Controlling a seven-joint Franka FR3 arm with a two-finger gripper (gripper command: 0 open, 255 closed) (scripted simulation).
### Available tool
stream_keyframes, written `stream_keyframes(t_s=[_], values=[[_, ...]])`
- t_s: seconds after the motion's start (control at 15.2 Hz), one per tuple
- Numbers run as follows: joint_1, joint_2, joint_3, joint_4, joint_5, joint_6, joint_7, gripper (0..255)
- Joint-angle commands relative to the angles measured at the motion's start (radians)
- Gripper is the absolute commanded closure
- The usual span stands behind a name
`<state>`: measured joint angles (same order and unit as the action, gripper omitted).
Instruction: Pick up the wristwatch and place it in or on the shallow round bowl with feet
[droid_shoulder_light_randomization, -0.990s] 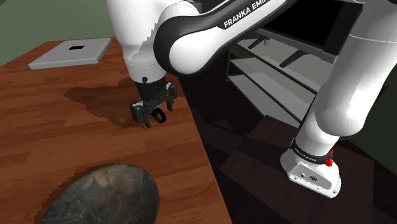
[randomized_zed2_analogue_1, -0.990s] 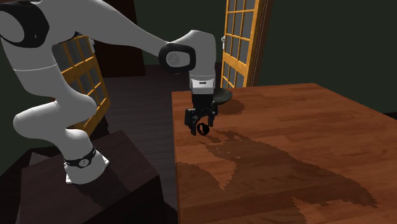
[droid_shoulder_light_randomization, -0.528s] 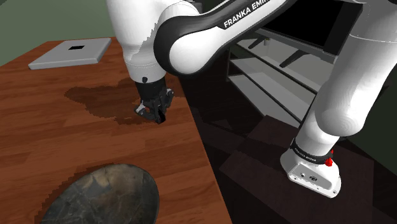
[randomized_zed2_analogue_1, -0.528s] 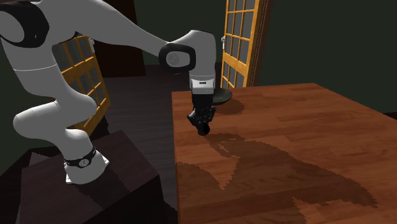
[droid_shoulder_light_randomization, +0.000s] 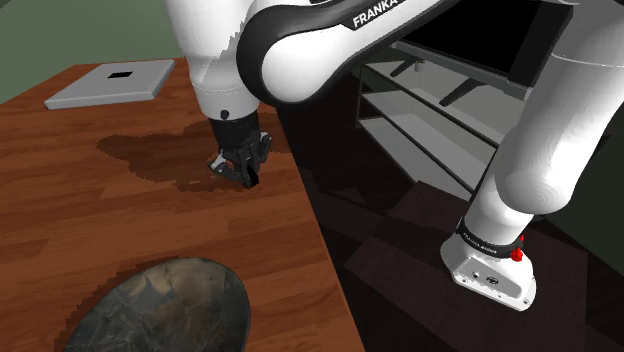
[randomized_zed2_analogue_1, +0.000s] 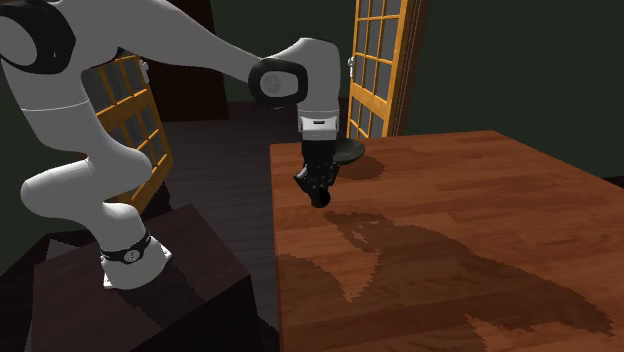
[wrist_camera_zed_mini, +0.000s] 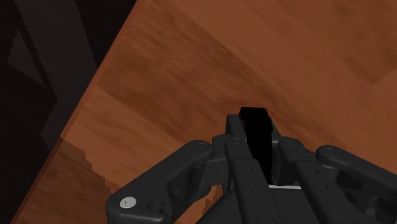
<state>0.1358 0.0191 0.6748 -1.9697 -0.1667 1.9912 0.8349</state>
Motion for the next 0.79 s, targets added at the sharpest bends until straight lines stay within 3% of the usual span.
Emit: stream_keyframes(t_s=[0.0,0.73], values=[[0.0,-0.01,0.0,0.017,0.009,-0.024,-0.007,255],[-0.002,-0.035,-0.002,0.142,0.032,-0.165,-0.038,255]])
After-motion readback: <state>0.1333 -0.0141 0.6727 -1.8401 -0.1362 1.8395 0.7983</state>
